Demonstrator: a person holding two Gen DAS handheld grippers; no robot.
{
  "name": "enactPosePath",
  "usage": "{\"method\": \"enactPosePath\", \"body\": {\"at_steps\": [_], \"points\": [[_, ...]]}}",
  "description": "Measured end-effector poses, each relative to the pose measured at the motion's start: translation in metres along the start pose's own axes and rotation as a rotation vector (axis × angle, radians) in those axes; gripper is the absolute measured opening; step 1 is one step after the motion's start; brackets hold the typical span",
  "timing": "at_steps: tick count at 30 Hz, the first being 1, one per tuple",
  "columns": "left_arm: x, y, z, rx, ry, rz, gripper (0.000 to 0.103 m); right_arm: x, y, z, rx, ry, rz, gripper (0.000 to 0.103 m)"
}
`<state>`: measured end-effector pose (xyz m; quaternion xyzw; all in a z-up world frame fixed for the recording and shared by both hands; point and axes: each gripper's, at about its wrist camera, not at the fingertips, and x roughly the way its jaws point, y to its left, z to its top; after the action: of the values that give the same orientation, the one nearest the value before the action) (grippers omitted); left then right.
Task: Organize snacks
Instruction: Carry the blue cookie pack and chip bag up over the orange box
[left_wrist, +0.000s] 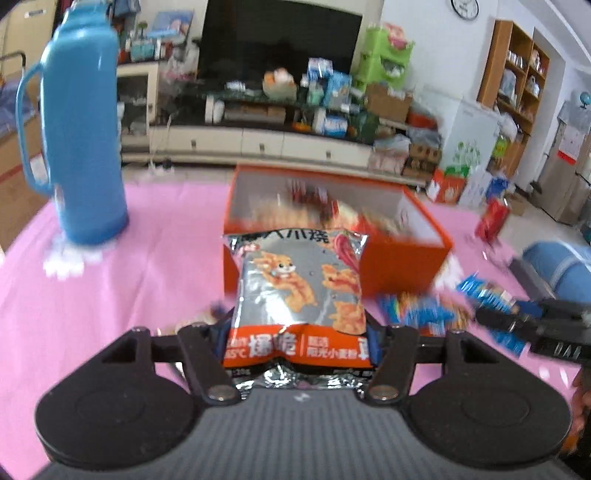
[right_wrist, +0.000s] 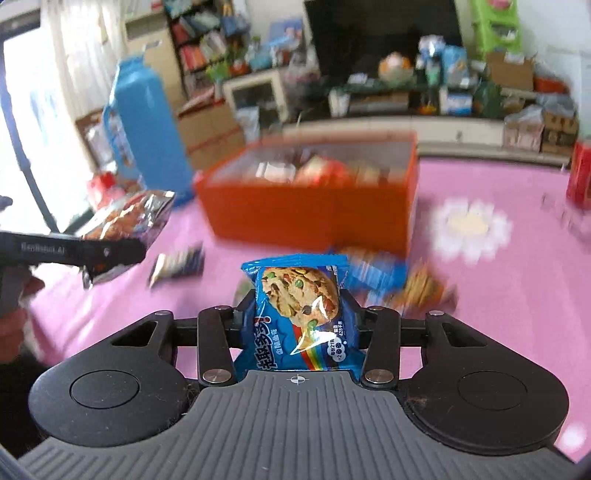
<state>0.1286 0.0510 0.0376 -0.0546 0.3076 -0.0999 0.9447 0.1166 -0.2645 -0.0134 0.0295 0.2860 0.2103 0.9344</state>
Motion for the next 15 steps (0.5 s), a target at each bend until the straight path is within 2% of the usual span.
{"method": "enactPosePath", "body": {"at_steps": [4, 8, 12, 15], "points": [[0.033, -0.002, 0.04, 0.003, -0.036, 0.011, 0.062, 0.015, -0.017, 0.062, 0.012, -0.128, -0.045, 0.026], [0.083, 0.002, 0.077, -0.022, -0.027, 0.003, 0.062, 0.063, -0.033, 0.111, 0.016, -0.197, -0.08, 0.026], [0.136, -0.005, 0.109, -0.022, -0.001, -0.015, 0.062, 0.115, -0.05, 0.126, 0.106, -0.191, -0.066, 0.026], [0.171, -0.019, 0.119, 0.009, 0.028, -0.033, 0.062, 0.144, -0.057, 0.125, 0.116, -0.159, -0.086, 0.026]]}}
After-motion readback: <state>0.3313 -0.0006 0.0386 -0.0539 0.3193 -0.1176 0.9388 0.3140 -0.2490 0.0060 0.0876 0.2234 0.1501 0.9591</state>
